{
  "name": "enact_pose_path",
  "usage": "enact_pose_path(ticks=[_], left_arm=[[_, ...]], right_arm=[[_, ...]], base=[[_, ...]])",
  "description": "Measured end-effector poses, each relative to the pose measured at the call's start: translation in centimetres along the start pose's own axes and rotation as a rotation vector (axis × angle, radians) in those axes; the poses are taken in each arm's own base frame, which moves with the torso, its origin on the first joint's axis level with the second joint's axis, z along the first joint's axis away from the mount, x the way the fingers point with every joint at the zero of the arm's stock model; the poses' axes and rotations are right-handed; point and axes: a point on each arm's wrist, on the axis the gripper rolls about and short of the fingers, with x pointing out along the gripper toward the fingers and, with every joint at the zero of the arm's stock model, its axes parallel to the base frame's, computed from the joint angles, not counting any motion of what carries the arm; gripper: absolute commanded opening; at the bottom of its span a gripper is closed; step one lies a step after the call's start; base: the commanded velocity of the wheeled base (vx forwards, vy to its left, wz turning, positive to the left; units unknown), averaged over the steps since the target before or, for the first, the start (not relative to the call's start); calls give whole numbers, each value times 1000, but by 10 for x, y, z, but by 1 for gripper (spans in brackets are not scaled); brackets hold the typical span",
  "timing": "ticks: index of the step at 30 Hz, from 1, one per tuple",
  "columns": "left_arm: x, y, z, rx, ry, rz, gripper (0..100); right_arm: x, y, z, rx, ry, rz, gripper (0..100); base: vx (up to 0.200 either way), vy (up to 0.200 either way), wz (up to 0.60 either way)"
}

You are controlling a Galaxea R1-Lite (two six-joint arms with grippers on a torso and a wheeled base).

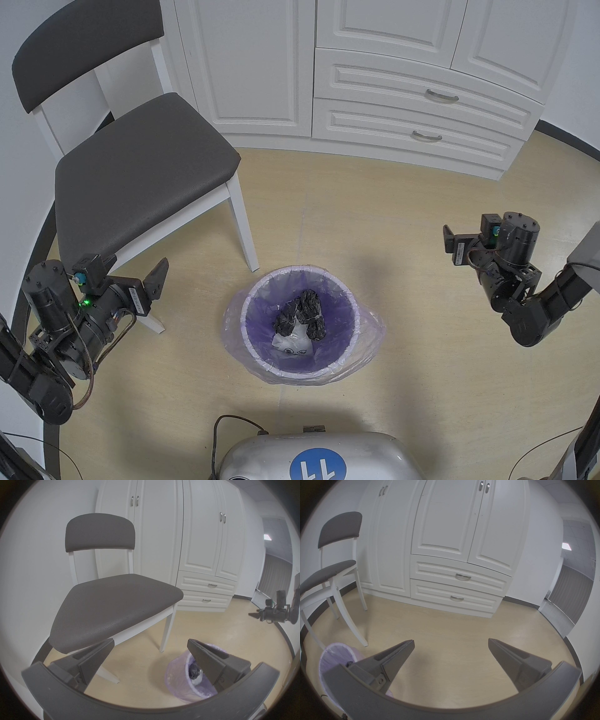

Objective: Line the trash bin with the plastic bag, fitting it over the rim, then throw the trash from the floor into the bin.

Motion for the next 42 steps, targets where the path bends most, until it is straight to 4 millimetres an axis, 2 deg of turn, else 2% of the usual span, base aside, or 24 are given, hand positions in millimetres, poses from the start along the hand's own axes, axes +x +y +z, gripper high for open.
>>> enact_pose_path(ticks=[5,8,15,23,34,42], left_arm=[[-3,8,14,14,84,26,100],[-9,11,29,16,108,35,100],[-34,18,72,4,25,57,100],[-69,29,102,0,-30,101,100],[-127,33,117,19,-50,131,100],[-171,35,124,25,-84,193,100]], right_arm=[[-13,-16,13,-6,13,-4,100],[-25,-27,26,-8,30,-4,100],[-64,-56,58,2,40,-11,100],[-107,-95,83,51,-32,-64,100],[-169,-128,84,107,-115,-131,100],[-215,-143,79,135,-186,-165,100]], base=[[0,0,0],[0,0,0],[0,0,0],[0,0,0],[0,0,0],[0,0,0]])
